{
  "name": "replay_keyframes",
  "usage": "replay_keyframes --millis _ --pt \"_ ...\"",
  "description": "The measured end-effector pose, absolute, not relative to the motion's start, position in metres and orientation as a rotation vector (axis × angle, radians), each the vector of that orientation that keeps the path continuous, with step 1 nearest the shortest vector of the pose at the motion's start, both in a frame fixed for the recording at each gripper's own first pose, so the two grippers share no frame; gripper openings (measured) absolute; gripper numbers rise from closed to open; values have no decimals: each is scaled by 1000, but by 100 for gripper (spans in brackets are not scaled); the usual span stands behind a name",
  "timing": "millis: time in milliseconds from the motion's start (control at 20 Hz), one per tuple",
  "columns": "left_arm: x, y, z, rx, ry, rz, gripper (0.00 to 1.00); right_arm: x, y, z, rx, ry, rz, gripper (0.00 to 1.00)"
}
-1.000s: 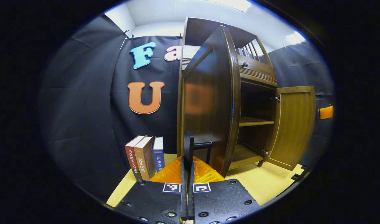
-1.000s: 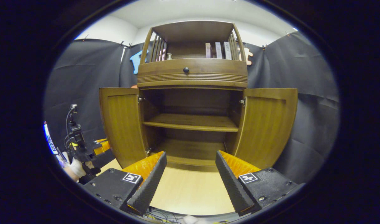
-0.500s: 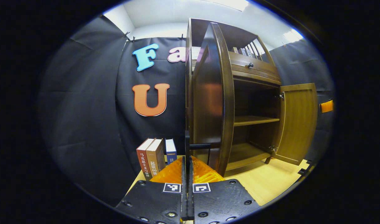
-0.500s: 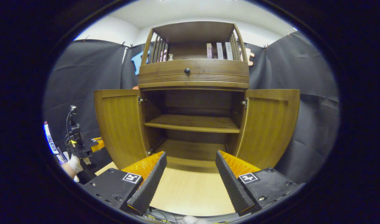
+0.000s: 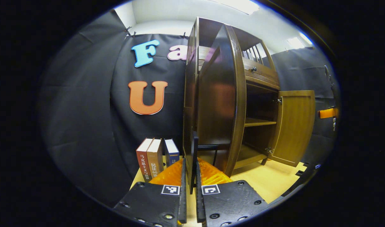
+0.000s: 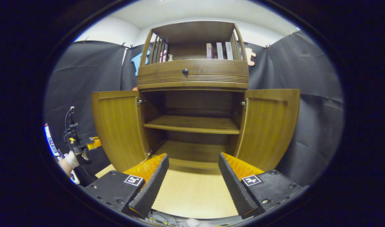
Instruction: Open the right door of the double-door shoe cabinet with the right hand, and open the left door with the left hand.
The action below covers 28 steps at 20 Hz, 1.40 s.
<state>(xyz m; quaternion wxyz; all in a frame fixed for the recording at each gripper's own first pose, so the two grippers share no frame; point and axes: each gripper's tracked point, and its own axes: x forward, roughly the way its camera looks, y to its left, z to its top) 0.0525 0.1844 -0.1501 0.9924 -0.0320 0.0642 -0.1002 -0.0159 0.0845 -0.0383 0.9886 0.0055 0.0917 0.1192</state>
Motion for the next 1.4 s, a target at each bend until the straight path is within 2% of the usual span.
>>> replay_keyframes --millis 50,300,350,400,450,500,850,1100,1400 --pt "48 188 -150 -52 134 -196 13 -15 85 -38 10 185 245 99" --pt "19 211 -158 -4 182 -93 97 -4 86 -36 11 178 265 99" --pt "12 213 -158 1 193 -68 100 -2 86 -35 13 175 268 99" --pt "5 215 -154 10 195 -38 90 1 87 -36 15 173 271 100" --pt "-1 216 -148 19 186 -4 98 3 87 -37 16 176 274 100" --pt "-6 217 -138 23 173 34 100 4 88 -37 19 177 279 99" --pt "-30 175 -39 -1 26 127 98 13 84 -30 21 152 285 100" --pt "-18 110 -1 -18 -29 65 100 16 66 -23 40 129 236 99" --pt "12 42 0 -35 5 -27 100 14 38 -18 64 108 155 99"
